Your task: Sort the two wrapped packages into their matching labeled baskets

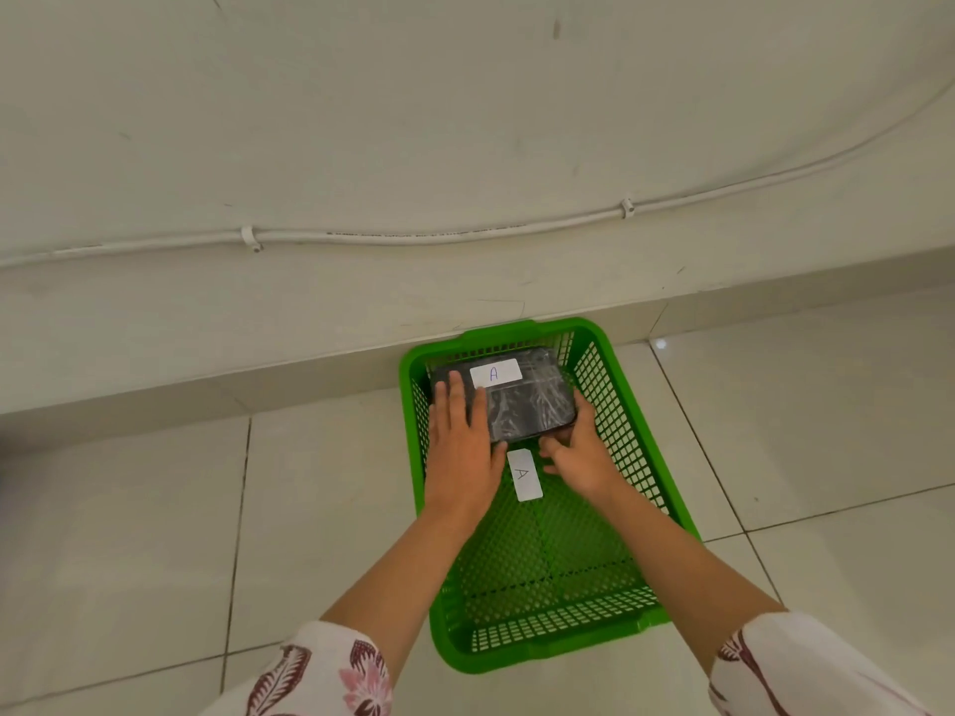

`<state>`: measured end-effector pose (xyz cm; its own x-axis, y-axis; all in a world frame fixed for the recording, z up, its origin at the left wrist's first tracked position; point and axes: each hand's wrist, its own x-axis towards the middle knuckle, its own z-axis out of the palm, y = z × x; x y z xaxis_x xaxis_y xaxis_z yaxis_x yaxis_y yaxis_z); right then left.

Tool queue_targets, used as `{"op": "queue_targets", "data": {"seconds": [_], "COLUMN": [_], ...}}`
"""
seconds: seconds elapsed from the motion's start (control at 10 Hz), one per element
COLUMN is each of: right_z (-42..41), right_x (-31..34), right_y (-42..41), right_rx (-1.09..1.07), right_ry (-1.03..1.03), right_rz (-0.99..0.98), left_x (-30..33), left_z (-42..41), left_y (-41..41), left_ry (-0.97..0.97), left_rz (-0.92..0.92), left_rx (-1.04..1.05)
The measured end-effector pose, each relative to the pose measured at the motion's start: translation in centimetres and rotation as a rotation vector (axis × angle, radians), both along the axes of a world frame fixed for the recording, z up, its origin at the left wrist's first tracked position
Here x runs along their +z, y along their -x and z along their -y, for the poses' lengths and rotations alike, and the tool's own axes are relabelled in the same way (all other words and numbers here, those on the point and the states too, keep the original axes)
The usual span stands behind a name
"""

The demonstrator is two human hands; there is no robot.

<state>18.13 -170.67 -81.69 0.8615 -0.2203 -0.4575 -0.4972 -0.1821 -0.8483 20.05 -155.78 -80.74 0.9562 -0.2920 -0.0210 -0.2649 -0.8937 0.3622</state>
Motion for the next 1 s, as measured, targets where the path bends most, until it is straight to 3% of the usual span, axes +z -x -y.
{"op": "queue_targets", "data": {"seconds": [0.2, 0.3, 0.4, 0.5, 0.6, 0.8, 1.0], "right_z": [0.3, 1.2, 2.7, 4.1, 4.6, 4.4, 0.6], "right_x": [0.8, 1.9, 2.5, 2.1, 1.3, 2.0, 10.8], "right_y": [-0.1, 0.3, 0.9, 2.1, 3.2, 3.3, 7.3], "right_rx": [0.091, 0.175, 0.141, 0.144, 0.172, 0.312, 0.396], "right_ry": [-0.079, 0.317, 0.843, 1.129, 0.903, 0.938, 0.914], "right_rz": [-0.078, 0.107, 0.337, 0.355, 0.332, 0.233, 0.224], "left_x": [-0.1, 0.1, 0.6, 0.3, -0.3, 0.4, 9.7], "left_z": [-0.7, -1.2, -1.9, -2.8, -3.4, -3.6, -4.9], "left_y": [-0.9, -0.6, 0.4, 1.4, 1.7, 1.7, 5.5], "left_ry": [-0.31, -0.377, -0.331, -0.259, -0.184, -0.101, -0.019], "left_rz": [0.127, 0.176, 0.2, 0.159, 0.108, 0.075, 0.008], "left_rx": [-0.182, -0.205, -0.142, -0.075, -0.056, -0.066, -0.085]}}
